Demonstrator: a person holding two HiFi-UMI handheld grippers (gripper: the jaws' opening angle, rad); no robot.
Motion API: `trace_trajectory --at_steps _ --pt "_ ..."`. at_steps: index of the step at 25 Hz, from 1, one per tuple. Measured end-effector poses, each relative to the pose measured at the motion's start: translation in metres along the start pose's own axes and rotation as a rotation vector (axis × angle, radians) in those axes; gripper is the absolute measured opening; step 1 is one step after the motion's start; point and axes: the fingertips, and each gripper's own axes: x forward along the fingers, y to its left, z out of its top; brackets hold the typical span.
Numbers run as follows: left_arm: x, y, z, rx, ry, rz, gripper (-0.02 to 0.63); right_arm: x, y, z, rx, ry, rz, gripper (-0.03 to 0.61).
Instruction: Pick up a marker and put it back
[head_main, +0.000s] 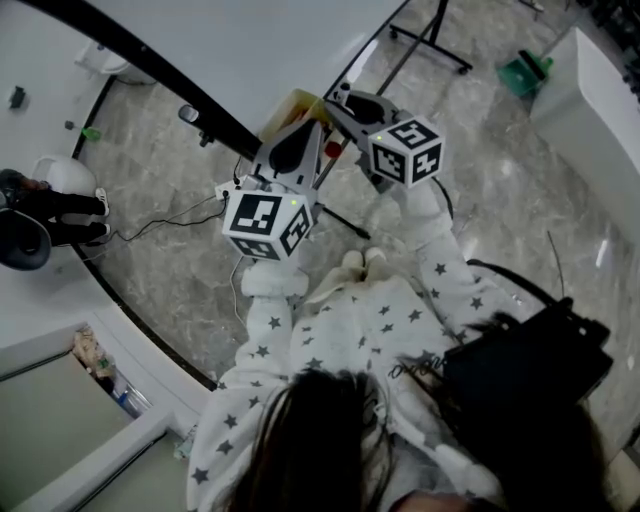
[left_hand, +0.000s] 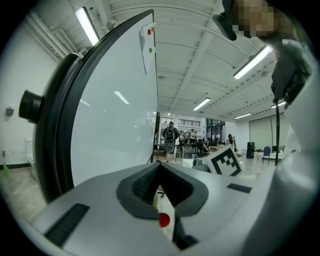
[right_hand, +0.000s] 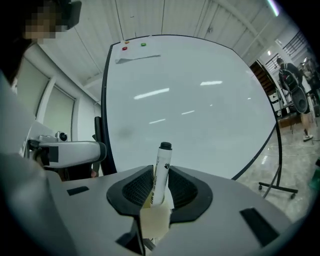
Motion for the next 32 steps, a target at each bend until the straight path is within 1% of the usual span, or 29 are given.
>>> trace_trajectory --at_steps 2,7,12,16,19,23,29,32 --pt "0.0 0.0 -0.001 -0.001 0.001 0.001 0.001 0.0 0.003 0.001 -0.01 -0.004 0.003 0.083" --pt "-0.003 0.001 -0.002 -0.004 -0.005 0.003 0.0 -0.004 0.012 0.009 -0.045 -0.022 0.016 0.083" --pt "-0.009 -0.001 0.006 0.0 -0.021 0.009 0.001 -0.011 0.027 0.032 -0.085 -0.056 0.037 0.081" --pt "-0.017 -0.001 0.014 0.007 -0.043 0.016 0.0 -0.021 0.045 0.058 -0.136 -0.099 0.055 0.081" --pt "-0.022 -0.004 0.027 0.012 -0.072 0.017 0.0 -0.032 0.06 0.082 -0.185 -0.133 0.075 0.081" --pt "-0.035 -0.014 0.054 0.015 -0.113 0.014 0.0 -0.049 0.088 0.115 -0.242 -0.166 0.106 0.081" --pt "-0.051 -0.028 0.086 0.052 -0.189 0.001 0.0 -0.074 0.117 0.142 -0.299 -0.217 0.142 0.081" --pt "-0.052 -0.028 0.089 0.044 -0.217 -0.007 0.0 -0.08 0.126 0.152 -0.306 -0.252 0.165 0.081"
